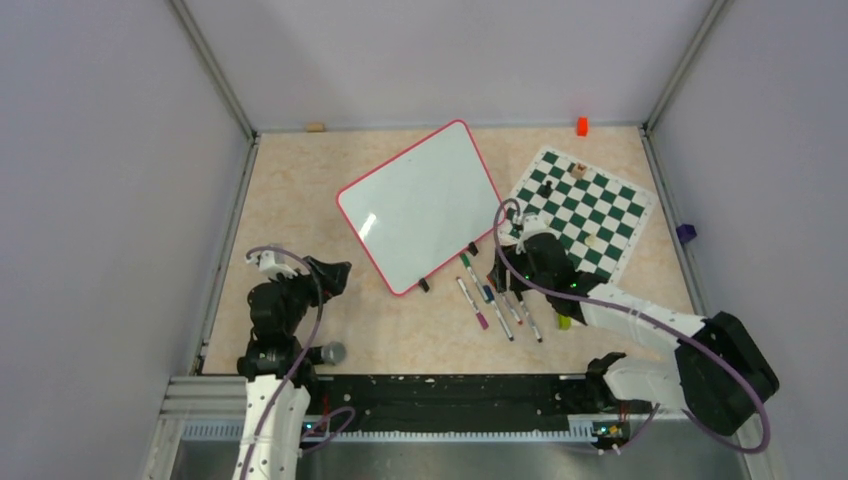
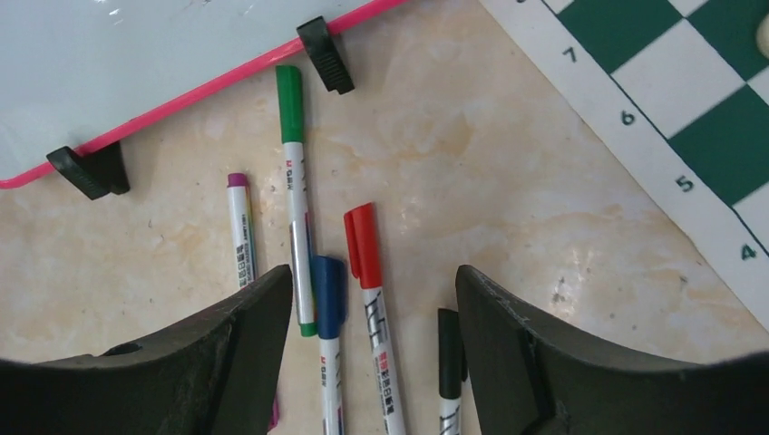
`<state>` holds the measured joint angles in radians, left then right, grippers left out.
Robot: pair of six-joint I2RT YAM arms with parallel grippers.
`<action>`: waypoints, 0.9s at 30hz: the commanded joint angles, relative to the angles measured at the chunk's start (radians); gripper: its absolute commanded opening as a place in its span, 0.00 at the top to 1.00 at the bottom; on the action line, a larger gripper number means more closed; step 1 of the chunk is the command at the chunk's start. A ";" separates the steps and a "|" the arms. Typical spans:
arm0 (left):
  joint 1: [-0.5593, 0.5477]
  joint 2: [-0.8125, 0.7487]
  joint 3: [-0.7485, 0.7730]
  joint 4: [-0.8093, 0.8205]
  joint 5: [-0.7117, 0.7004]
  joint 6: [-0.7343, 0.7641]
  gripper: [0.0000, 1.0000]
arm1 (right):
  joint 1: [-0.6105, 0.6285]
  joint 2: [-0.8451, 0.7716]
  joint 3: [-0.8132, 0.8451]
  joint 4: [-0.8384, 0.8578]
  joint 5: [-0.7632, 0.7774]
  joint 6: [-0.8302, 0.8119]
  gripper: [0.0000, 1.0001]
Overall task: Write a sentence on the whiteboard
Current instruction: Open the whiteboard marker at the center of the board.
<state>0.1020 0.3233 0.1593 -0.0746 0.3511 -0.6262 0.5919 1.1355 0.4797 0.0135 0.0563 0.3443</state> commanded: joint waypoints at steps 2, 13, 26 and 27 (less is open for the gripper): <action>-0.004 0.008 -0.008 0.065 0.017 0.001 0.11 | 0.156 0.099 0.099 -0.004 0.053 -0.055 0.34; -0.005 0.007 -0.009 0.061 0.007 -0.005 0.15 | 0.350 0.266 0.155 -0.058 0.217 0.060 0.40; -0.007 0.004 0.019 0.026 0.002 -0.011 0.19 | 0.393 0.424 0.265 -0.137 0.261 0.043 0.90; -0.007 0.004 0.034 0.008 0.001 -0.019 0.19 | 0.393 0.413 0.273 -0.145 0.268 0.048 0.95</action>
<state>0.0986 0.3309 0.1566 -0.0620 0.3511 -0.6296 0.9699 1.5375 0.7109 -0.0654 0.2909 0.3756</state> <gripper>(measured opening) 0.813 0.156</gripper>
